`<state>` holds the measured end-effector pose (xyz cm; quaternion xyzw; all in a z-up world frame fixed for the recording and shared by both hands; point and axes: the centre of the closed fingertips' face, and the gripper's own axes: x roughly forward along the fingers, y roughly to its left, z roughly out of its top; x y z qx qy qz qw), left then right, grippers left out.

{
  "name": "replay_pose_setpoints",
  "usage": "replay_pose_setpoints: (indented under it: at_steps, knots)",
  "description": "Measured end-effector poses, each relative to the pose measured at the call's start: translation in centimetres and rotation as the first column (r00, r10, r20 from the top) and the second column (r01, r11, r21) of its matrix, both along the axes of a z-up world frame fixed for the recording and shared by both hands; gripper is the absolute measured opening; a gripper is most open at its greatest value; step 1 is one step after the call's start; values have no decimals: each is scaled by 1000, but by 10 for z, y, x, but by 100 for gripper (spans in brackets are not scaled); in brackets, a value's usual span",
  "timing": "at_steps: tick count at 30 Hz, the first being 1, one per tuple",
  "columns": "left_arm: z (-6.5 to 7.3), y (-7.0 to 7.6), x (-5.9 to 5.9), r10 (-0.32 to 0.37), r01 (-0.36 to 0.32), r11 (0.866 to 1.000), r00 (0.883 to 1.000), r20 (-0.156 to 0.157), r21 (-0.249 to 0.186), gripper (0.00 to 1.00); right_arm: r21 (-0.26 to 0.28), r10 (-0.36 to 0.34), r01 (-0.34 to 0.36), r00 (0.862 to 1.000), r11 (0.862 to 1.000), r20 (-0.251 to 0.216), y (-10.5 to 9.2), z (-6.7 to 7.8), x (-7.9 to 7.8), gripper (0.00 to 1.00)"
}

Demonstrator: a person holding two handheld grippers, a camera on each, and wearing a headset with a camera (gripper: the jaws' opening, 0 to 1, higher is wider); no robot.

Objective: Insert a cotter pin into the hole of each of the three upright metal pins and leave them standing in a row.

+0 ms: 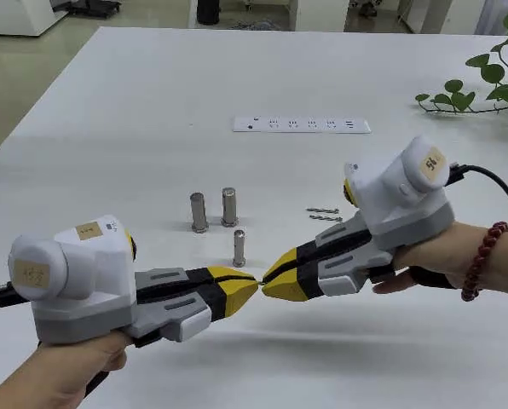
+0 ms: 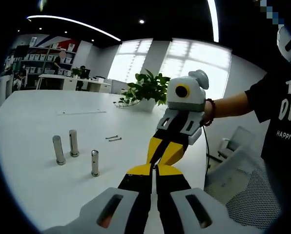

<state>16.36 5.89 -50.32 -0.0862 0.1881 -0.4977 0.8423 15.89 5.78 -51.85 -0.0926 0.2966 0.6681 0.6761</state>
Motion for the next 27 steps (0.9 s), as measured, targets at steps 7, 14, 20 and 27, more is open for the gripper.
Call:
replay_pose_setpoints:
  at_steps: [7, 14, 20, 27]
  knots:
    - [-3, 0, -3, -9, 9, 1000, 1000, -18, -4, 0, -15, 17, -17, 1000, 1000, 19, -1, 0, -5, 0]
    - [-5, 0, -3, 2, -2, 1000, 1000, -16, 5, 0, -47, 56, -52, 996, 998, 75, -2, 1, -5, 0]
    - [-6, 0, -3, 2, -2, 1000, 1000, -19, 4, 0, -63, 81, -74, 991, 995, 107, -3, 0, -4, 0]
    - [-8, 1, -2, 9, -9, 1000, 1000, -15, 17, 1, -88, 123, -110, 980, 990, 157, -4, -1, -5, 0]
